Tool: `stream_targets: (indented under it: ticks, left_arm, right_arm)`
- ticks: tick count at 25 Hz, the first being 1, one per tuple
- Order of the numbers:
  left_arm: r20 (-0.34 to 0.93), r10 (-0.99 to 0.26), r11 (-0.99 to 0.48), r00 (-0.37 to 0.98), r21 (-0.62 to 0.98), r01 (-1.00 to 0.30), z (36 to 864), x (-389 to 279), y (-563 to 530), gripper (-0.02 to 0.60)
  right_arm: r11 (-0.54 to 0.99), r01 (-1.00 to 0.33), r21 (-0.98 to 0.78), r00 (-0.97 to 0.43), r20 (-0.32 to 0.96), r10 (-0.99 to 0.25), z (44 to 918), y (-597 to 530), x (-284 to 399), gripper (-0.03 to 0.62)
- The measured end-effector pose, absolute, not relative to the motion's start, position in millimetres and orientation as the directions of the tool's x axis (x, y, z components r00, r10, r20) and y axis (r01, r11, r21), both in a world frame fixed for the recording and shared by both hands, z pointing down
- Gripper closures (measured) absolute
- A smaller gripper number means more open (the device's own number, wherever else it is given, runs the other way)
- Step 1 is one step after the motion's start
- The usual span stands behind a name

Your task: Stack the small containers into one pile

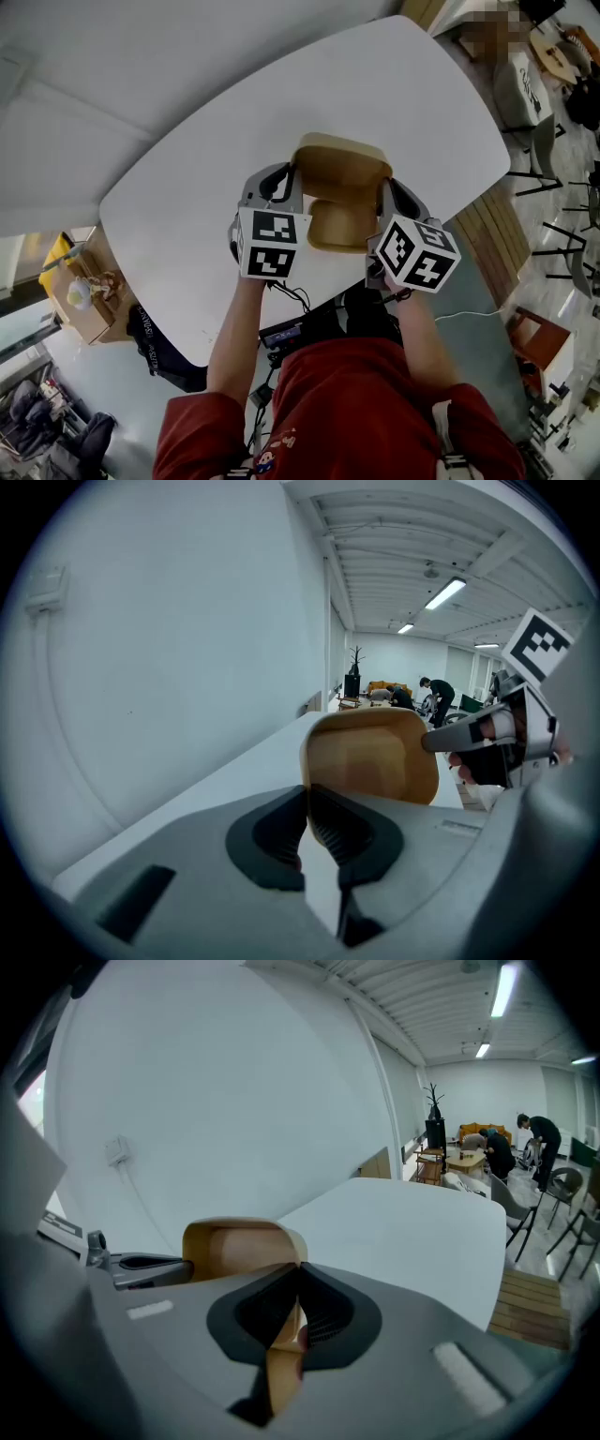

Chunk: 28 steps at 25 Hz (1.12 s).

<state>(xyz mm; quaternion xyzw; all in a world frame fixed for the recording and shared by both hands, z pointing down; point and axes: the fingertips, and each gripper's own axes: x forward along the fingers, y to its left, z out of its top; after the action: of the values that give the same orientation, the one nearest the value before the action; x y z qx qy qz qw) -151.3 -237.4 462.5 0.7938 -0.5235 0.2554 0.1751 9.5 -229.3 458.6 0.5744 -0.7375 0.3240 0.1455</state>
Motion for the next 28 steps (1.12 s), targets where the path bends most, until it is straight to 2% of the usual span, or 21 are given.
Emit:
stream_targets:
  ticks: [18,28]
  left_arm:
    - [0.575,-0.79,-0.294,0.213,-0.051,-0.954,443,-85,-134,0.554]
    - [0.606,-0.777,-0.256,0.168,-0.062,-0.965,440,-80,-82,0.552]
  right_arm:
    - [0.268,-0.935,-0.232,-0.352,0.522,-0.777,440,-141,76,0.582]
    - [0.34,-0.909,-0.24,-0.416,0.529,-0.74,439,-97,79,0.582]
